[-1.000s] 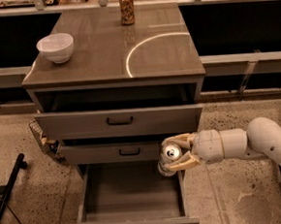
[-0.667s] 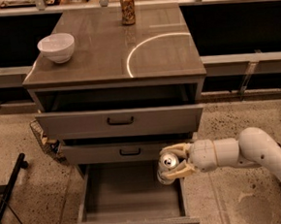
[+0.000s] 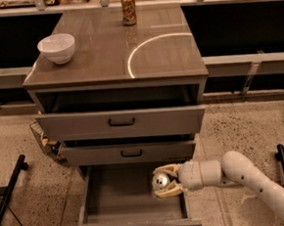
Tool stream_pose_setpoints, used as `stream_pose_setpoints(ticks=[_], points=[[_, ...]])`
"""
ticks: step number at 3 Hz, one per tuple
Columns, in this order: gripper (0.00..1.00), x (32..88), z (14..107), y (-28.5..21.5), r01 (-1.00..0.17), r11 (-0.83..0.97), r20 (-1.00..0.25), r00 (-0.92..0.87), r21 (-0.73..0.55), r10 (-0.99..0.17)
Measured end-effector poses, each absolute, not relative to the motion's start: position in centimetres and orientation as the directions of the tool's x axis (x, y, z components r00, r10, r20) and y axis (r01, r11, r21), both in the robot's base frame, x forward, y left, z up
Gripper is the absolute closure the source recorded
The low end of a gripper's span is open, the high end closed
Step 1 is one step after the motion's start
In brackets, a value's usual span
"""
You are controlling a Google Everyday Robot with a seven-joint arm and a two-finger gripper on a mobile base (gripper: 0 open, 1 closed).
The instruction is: Place 7up can into bottom drawer
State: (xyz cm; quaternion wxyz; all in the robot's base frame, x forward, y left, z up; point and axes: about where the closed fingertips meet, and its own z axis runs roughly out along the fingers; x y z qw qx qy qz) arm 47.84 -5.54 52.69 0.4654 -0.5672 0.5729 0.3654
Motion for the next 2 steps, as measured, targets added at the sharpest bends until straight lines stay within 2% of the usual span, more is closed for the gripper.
stream_pose_setpoints(ticks=[1,2], points=[[1.00,47.74,48.47,-3.56,-0.983,0.126,-0.953,0.089,-0.130,-0.290],[1.00,47.74,48.47,-3.55,-0.983,0.126,-0.953,0.089,-0.130,-0.290]])
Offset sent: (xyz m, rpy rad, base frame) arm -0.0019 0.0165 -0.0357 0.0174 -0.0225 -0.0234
